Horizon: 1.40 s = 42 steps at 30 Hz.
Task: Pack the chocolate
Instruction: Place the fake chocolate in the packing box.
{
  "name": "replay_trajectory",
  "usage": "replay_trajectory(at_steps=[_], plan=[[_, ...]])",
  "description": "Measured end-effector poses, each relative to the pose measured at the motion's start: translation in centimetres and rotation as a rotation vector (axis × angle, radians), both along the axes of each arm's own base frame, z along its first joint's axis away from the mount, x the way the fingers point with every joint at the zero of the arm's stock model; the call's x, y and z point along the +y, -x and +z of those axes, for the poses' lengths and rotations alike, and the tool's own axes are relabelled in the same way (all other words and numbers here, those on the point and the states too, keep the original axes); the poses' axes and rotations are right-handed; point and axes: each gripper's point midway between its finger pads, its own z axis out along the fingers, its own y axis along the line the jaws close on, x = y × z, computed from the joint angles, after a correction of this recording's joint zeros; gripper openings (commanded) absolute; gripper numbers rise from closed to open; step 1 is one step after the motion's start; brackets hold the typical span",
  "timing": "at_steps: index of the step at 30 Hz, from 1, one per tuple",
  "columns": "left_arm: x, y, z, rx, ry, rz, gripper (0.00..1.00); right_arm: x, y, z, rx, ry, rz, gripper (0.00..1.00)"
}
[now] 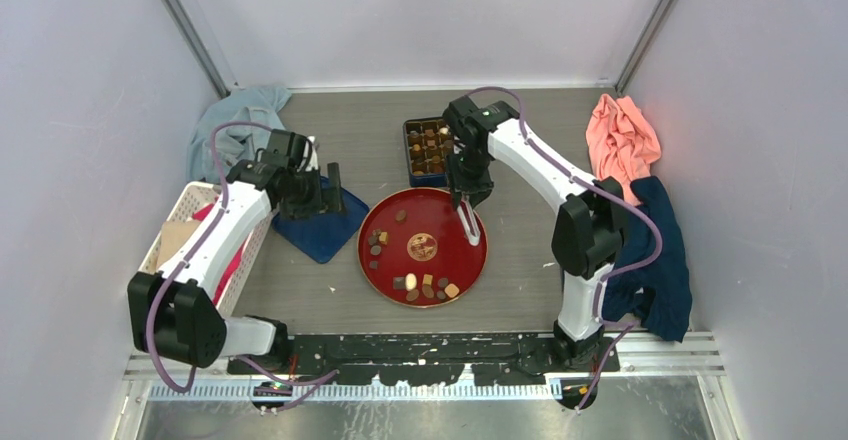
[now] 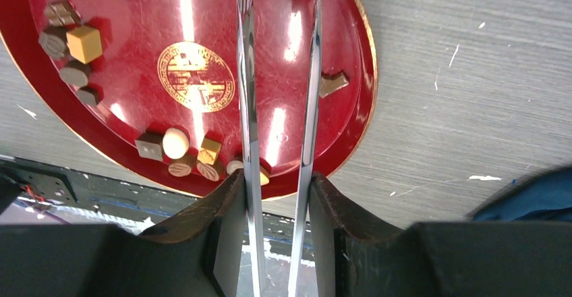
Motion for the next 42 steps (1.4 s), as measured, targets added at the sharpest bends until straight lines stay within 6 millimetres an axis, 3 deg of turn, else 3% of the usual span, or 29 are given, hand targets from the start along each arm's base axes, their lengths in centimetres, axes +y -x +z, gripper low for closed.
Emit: replay_trajectory(at_steps=[10,18,26,32,42], plan=[[-0.2,-1.7,0.0,-0.006,-0.014,-0.014,0.89,-0.7,-3.3,0.3,-0.025,-0.025,-0.075,0.23],[-0.3,-2.0,-0.7,0.016,-0.024,-0.022,0.89,-0.1,-5.5,-0.9,-0.024,-0.030,-0.095,0.23],[-0.3,-2.5,-0.9,0.015,-0.030,-0.031,0.89,0.1,-5.8,-2.0,-0.001,-0.027,-0.097,0.24],[-0.3,-2.6,-0.9,0.012,-0.031,-0.031,0.89,0.1,-5.9,-2.2,0.002,-0.030,-0.098,0.31],[-0.3,-2.6,-0.9,0.011,-0.033,-0.030,0.89,0.1,-6.5,-2.2,-0.012,-0.039,-0.106,0.31]])
